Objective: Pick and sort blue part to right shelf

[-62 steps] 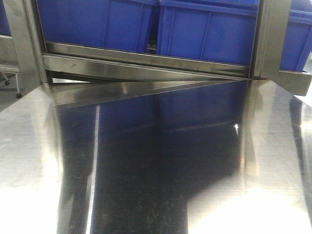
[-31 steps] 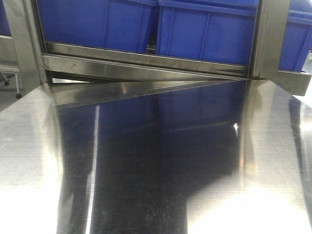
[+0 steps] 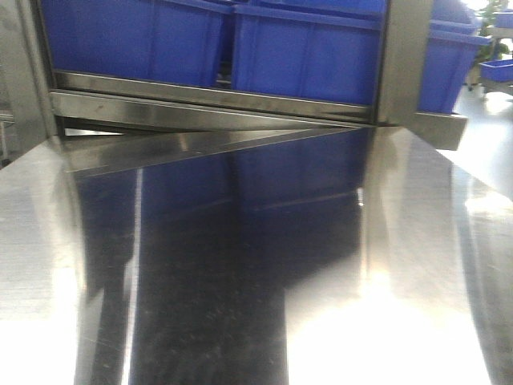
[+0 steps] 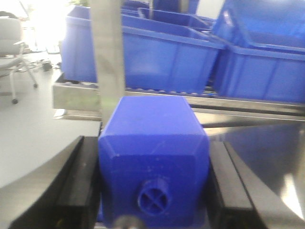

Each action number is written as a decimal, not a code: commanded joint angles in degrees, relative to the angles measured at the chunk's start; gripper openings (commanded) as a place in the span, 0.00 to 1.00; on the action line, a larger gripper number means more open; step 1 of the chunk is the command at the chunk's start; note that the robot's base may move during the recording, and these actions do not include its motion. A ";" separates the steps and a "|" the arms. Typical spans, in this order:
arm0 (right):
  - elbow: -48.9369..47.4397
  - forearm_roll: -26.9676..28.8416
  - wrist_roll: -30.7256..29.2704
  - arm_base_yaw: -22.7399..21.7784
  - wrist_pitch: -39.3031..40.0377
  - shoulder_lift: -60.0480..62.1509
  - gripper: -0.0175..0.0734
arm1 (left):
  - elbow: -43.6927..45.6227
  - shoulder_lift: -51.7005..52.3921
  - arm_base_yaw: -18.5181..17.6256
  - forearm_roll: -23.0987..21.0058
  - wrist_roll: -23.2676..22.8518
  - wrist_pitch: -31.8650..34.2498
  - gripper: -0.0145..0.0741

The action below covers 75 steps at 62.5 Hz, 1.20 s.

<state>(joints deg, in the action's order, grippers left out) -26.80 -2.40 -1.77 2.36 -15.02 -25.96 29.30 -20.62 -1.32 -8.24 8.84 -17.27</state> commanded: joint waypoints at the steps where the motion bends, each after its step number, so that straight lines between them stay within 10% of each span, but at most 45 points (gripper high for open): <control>1: -1.61 -0.53 -0.53 -0.25 5.05 0.02 0.66 | 1.53 -0.28 0.10 -0.30 -0.46 5.01 0.62; 75: -1.61 -0.53 -0.53 -0.25 5.05 0.02 0.66 | 1.53 -0.28 0.10 -0.30 -0.46 4.91 0.62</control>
<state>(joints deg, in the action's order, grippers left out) -26.80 -2.40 -1.77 2.36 -15.02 -25.96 29.30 -20.59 -1.32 -8.24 8.84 -17.27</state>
